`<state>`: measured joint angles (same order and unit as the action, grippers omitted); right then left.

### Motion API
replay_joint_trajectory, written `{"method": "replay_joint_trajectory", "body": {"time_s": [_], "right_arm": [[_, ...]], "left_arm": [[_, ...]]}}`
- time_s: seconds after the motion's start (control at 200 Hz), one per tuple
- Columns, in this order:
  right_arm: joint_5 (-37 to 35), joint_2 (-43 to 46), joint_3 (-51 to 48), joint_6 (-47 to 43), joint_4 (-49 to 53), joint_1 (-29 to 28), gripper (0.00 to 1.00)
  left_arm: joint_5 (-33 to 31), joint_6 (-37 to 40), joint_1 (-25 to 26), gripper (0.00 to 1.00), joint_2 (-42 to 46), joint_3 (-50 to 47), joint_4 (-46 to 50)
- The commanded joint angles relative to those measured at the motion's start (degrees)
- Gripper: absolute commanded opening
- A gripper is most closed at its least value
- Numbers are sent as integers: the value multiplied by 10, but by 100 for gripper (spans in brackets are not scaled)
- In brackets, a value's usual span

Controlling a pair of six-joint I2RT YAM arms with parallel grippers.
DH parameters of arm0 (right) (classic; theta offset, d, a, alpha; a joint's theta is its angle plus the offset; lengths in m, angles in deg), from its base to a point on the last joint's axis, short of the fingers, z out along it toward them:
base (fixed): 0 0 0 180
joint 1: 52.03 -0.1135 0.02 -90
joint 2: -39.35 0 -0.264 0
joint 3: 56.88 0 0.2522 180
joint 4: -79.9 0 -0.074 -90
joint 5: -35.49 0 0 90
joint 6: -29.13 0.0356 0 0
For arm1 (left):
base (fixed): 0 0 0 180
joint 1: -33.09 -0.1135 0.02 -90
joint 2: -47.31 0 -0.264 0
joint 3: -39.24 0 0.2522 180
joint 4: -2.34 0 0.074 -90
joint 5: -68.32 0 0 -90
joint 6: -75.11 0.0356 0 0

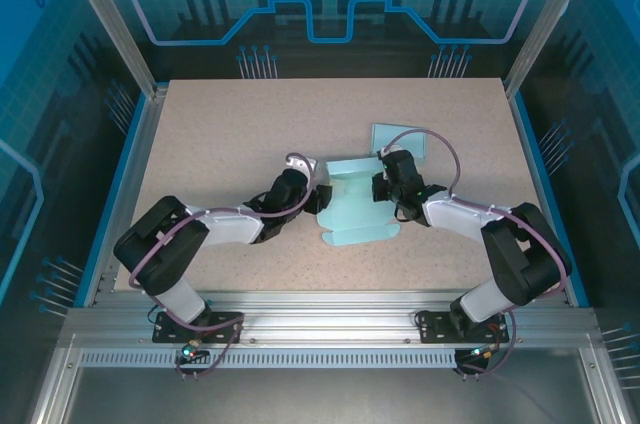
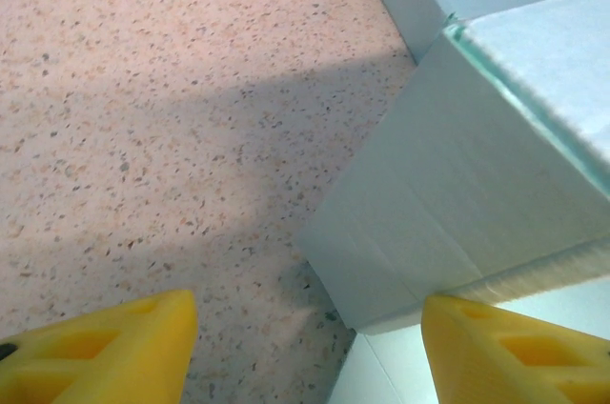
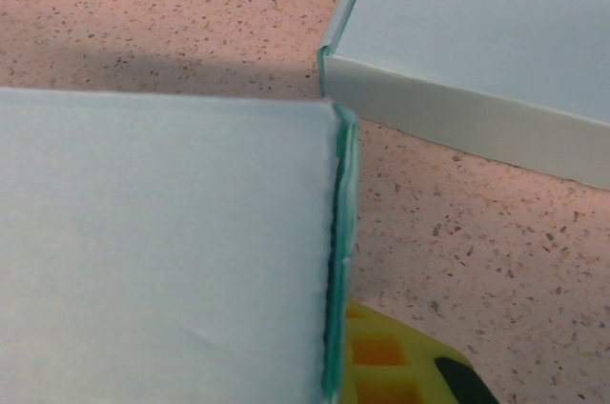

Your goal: Fold the paper box

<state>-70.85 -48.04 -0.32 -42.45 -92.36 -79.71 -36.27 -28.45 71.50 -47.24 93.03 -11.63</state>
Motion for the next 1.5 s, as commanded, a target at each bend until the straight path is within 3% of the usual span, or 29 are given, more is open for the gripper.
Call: {"method": "replay_joint_trajectory", "body": {"time_s": [0.0,0.3,0.86,1.491], "right_arm": [[45,-2,18,-4,-7,-10,0],[47,-5,19,-4,-7,-10,0],[47,-8,23,-3,0,-10,0],[46,-18,31,0,8,-10,0]], "left_arm": [[31,44,19,66,-7,16,-70],[54,66,18,64,2,20,6],[151,112,9,73,-18,93,128],[213,155,-18,78,-9,100,214]]}}
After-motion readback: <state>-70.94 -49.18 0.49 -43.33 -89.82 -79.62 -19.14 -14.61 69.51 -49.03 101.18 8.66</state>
